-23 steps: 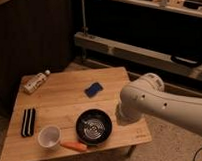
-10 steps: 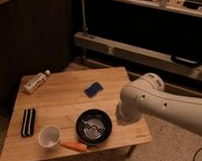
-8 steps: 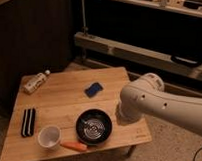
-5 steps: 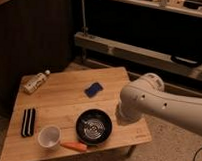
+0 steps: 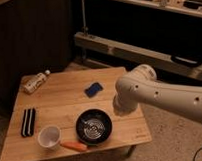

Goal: Place the white sponge in the ceramic bowl

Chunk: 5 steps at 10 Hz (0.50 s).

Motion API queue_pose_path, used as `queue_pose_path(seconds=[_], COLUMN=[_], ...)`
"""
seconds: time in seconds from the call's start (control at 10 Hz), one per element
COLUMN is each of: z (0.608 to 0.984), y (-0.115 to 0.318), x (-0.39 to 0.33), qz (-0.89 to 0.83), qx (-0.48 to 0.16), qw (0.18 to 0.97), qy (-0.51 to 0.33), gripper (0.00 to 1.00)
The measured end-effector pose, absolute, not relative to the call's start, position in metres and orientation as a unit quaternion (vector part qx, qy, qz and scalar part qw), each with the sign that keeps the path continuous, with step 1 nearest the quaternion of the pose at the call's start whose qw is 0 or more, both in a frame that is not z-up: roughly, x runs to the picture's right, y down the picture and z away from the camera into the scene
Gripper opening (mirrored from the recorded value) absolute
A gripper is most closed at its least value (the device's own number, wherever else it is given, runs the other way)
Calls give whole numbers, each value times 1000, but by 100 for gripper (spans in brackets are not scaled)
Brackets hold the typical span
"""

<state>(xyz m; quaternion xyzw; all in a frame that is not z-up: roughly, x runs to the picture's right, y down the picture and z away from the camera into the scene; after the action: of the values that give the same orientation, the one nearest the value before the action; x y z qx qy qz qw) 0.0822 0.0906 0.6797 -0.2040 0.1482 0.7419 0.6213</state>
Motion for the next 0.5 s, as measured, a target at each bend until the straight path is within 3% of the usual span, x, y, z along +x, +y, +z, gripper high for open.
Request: queue_pose_path(seconds=[0.3, 0.5], z=[724, 751], y=[45, 17], x=[48, 26], qz=[783, 798], qx=[-224, -215], qw=[575, 558], qy=[85, 70], gripper=[1, 19])
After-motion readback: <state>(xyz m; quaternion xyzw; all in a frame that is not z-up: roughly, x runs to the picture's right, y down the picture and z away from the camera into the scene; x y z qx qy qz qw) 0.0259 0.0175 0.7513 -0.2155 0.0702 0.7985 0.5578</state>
